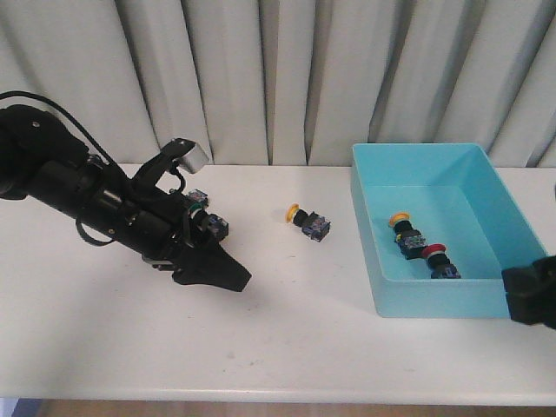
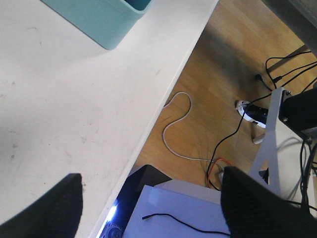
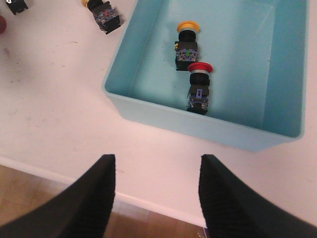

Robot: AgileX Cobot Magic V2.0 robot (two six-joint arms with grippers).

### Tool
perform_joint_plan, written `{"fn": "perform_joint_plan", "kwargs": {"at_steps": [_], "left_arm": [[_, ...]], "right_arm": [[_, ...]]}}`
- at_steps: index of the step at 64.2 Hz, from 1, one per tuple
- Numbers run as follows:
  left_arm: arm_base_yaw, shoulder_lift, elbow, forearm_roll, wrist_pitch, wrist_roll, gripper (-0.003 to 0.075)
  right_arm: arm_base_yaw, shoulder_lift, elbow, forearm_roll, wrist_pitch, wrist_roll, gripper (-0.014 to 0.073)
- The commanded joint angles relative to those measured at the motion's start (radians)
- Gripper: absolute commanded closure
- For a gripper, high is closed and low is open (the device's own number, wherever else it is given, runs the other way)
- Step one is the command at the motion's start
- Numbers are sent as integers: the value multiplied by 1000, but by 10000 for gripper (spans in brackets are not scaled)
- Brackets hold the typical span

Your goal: Pick red and yellow buttons and place in box

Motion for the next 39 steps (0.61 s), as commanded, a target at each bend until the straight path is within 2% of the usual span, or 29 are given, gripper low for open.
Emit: {"fn": "perform_joint_plan", "kwargs": {"at_steps": [1,11,31,37,39], "left_arm": [[-2,-49,-23,-56,6,-3,174],[-2,-49,-23,-53,-5,-3,253],[-2,-49,-23,-54,-31,-3,634],[-2,-49,-23,-54,-31,-3,722],[-2,-49,-23,-54,-31,-3,729]], "right_arm": [[2,-85,23,-3,-66,-3,221],[2,-148,51,-2,-49,-3,273],[2,-152,52,39,-41,-3,527],[2,-152,52,40,-41,-3,598],[2,-152,52,40,-41,-3,606]]}}
